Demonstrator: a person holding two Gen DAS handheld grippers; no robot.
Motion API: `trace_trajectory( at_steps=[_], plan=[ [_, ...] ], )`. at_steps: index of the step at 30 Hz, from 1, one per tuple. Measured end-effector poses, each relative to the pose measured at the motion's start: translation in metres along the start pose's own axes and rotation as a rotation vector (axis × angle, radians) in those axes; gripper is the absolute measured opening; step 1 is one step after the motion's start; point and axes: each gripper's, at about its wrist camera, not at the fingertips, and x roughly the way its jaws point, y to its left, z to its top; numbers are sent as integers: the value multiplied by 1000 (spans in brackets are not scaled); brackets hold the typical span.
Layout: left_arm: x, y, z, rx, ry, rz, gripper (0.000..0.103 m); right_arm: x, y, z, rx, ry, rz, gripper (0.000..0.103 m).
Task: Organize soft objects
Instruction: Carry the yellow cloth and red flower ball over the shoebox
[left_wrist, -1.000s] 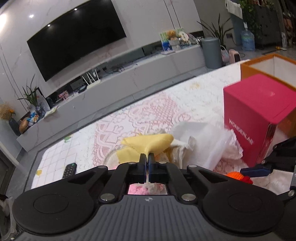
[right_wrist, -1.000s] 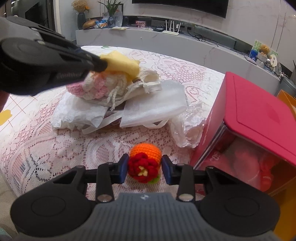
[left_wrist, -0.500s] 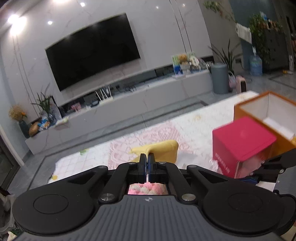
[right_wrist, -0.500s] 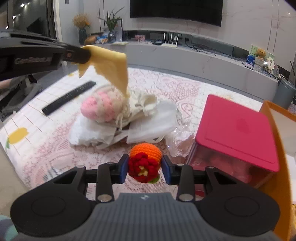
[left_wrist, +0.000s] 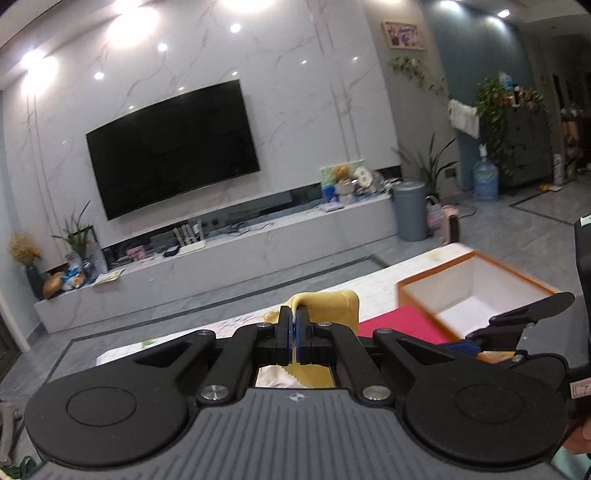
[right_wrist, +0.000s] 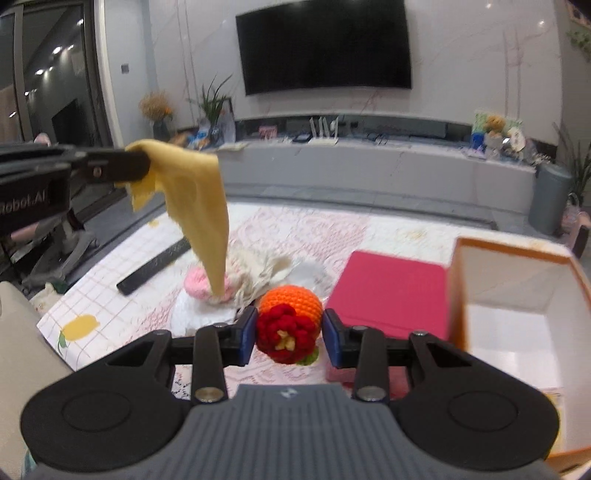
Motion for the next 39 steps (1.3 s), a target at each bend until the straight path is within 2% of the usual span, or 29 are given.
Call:
trace_trajectory(
  at_steps=[7,16,22,28,31,39],
  plan=[
    [-3,-39,20,-8,-87,-110,1,-58,-37,1,11,-66,-93,37],
    [36,-109,43,3,-92,-254,1,-98,-113,-8,50,-51,-247,37],
    [76,-150,44,16,1,-328,1,-92,-166,-20,46,21,-345,37],
    [122,-183,38,51,117,-352,1,-72,-210,-29,48,93,-380,37],
    [144,-193,33,69,168,-340,1,-56,-223,-33,35,132,-374,37],
    [173,-215,13,121,297,-308,1,-12,-247,-38,-28,225,-361,37]
  ],
)
